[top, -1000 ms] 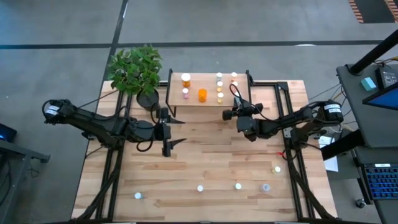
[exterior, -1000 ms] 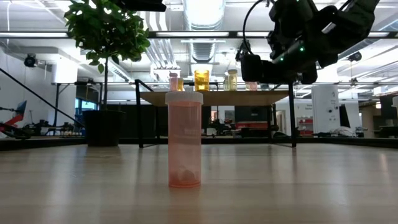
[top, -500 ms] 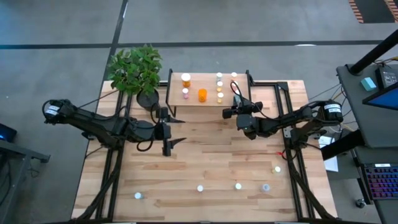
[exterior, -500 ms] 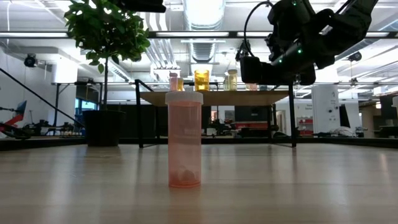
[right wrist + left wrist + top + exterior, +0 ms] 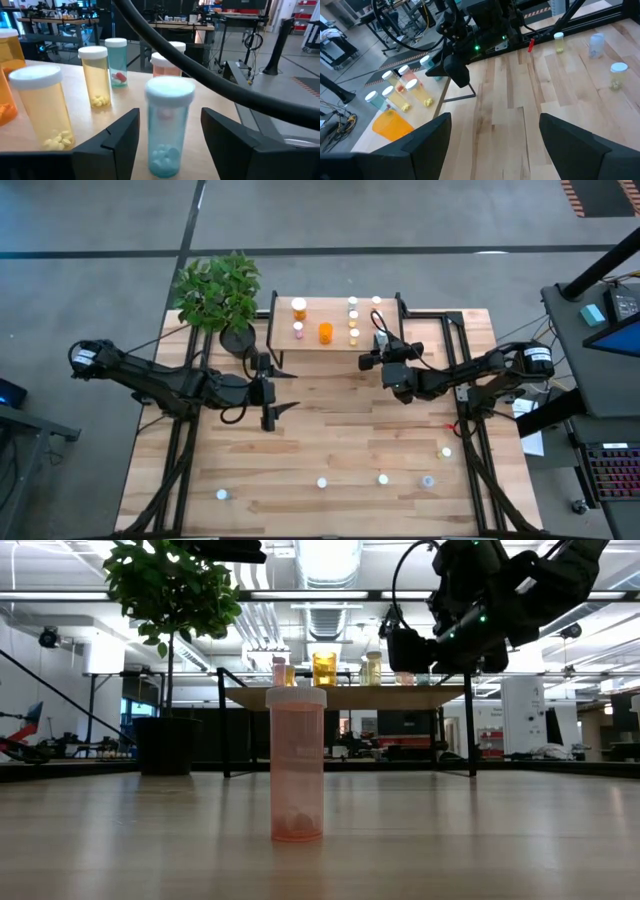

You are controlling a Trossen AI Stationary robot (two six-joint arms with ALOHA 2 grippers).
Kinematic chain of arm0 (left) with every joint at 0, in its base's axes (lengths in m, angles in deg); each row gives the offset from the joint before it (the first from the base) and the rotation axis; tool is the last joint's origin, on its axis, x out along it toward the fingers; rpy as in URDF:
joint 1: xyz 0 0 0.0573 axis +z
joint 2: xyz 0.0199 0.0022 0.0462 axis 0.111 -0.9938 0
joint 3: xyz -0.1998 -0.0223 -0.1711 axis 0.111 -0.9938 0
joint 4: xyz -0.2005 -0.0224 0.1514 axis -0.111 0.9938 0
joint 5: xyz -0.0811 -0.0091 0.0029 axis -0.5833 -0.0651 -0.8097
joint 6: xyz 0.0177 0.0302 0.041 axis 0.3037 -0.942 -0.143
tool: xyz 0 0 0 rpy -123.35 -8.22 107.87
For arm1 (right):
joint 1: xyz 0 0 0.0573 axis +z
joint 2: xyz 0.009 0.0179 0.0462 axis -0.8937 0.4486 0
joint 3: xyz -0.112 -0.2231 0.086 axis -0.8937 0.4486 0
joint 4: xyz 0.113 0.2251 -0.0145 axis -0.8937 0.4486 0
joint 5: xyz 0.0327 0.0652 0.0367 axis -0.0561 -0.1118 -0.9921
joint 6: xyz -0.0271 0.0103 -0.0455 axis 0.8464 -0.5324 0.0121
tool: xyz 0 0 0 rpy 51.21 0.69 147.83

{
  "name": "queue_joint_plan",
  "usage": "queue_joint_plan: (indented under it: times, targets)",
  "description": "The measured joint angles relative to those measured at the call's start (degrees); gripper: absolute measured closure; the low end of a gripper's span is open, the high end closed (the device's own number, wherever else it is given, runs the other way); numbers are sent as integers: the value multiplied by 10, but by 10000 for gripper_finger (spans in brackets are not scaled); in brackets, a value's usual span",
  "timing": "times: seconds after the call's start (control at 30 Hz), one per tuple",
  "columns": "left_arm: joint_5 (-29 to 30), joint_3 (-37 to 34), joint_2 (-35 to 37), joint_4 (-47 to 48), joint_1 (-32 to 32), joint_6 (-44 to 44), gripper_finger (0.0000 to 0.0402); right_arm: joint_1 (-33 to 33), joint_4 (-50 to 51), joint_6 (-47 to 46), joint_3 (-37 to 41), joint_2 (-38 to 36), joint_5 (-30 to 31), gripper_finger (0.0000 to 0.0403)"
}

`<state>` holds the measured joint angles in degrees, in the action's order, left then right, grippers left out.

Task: Pick and place medicine bottles onto shelf by color
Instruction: Put the red pill bottle on the shelf

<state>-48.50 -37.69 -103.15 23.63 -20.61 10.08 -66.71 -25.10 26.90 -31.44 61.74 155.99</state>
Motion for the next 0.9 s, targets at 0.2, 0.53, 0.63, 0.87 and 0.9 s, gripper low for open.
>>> queue_joint_plan:
  times: [0.2,0.53,0.63,0.87,0.9]
  targets:
    - [0,-1,0,0,0,0,117,8,1,22,0,-26,0,199]
    - [1,-1,0,-6,0,0,117,55,1,69,0,-94,0,199]
    - [1,-1,0,-7,0,0,117,73,3,97,-2,-115,0,199]
    - [1,-3,0,-8,0,0,117,114,62,201,-67,-173,-46,217]
    - [1,-3,0,-8,0,0,117,114,103,188,-85,-184,-70,228]
